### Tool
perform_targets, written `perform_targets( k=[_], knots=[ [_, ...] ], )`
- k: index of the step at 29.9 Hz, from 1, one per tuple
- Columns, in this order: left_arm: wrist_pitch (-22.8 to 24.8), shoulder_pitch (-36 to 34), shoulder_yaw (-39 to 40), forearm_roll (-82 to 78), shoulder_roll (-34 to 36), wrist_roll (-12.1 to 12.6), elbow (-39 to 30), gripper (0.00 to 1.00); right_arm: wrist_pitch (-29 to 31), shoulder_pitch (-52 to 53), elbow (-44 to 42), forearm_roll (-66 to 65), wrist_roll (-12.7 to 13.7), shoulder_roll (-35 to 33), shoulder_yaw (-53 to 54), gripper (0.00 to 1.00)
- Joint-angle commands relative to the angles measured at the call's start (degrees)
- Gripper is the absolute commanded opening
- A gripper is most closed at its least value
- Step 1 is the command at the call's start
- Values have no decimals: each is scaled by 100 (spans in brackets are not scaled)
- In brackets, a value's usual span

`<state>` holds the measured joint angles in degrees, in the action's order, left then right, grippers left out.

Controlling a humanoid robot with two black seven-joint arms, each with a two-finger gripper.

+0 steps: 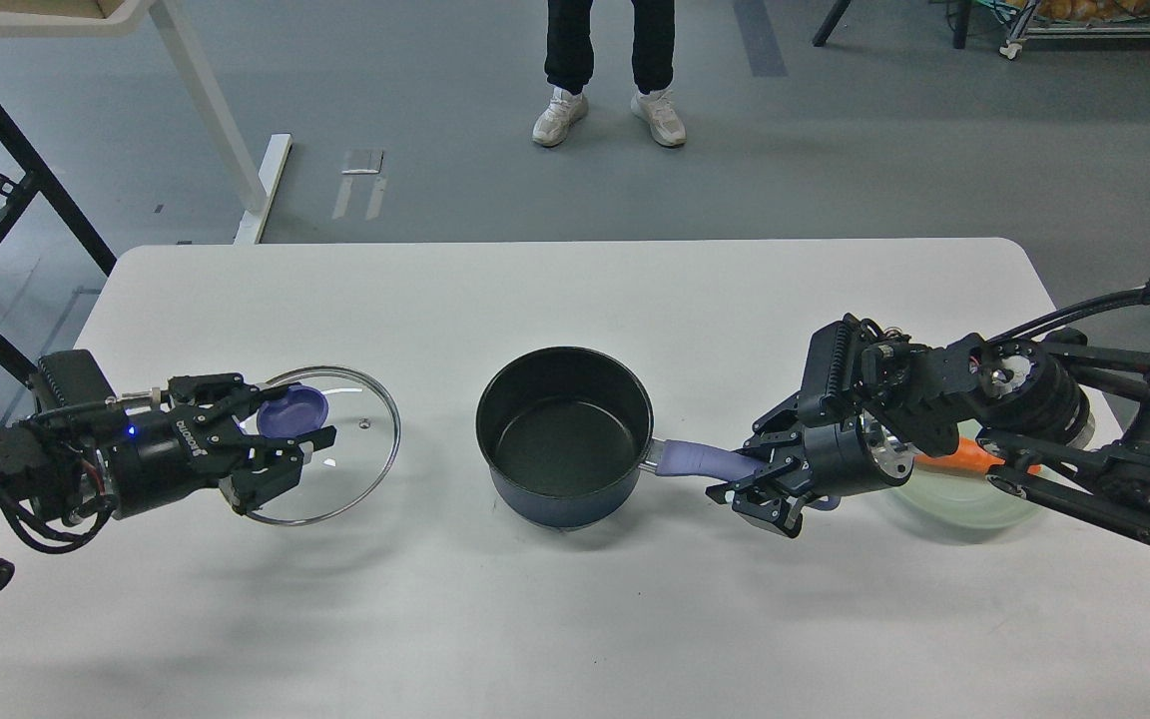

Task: Open pot lid
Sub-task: 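Lift the glass lid off the pot and carry it away with left gripper, then lower the glass lid onto the table beside the pot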

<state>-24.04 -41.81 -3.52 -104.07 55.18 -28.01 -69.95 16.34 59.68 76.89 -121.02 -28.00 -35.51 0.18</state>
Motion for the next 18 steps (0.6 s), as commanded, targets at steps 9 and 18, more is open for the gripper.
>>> perform_targets(
  k=[9,18],
  knots=[
    [-66,270,-8,150,-341,1,692,27,1,0,2,0,0,-35,0,34],
    [-66,402,-17,124,-604,1,1290,34,1,0,2,0,0,-35,0,34]
  ],
)
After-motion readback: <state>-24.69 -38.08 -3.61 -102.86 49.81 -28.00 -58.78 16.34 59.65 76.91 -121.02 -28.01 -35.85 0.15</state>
